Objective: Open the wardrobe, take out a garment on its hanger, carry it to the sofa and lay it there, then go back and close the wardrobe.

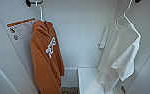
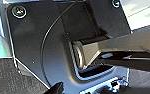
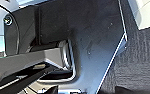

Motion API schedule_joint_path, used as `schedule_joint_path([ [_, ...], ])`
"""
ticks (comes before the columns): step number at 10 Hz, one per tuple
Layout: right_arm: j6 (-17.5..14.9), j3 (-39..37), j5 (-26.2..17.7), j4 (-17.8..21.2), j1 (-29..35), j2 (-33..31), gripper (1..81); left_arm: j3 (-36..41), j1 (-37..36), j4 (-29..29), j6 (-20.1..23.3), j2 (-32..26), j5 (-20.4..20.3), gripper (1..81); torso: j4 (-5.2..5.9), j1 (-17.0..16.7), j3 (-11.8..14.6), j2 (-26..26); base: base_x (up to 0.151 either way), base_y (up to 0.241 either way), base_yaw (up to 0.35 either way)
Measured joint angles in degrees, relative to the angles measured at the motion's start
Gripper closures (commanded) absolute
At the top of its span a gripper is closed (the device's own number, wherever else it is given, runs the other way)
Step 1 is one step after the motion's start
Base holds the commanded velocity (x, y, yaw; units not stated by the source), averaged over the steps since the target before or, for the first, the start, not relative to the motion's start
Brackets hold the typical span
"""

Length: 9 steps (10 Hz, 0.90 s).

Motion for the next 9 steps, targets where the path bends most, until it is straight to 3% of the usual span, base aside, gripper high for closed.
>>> schedule_joint_path([
  [9,-0.1,0.0,0.0,0.0,-0.5,0.1,1.0,0.0,0.1,0.0,0.0,0.5,0.0,1.0,0.0,0.0,0.0,0.0,0.0,0.0,0.0],
])
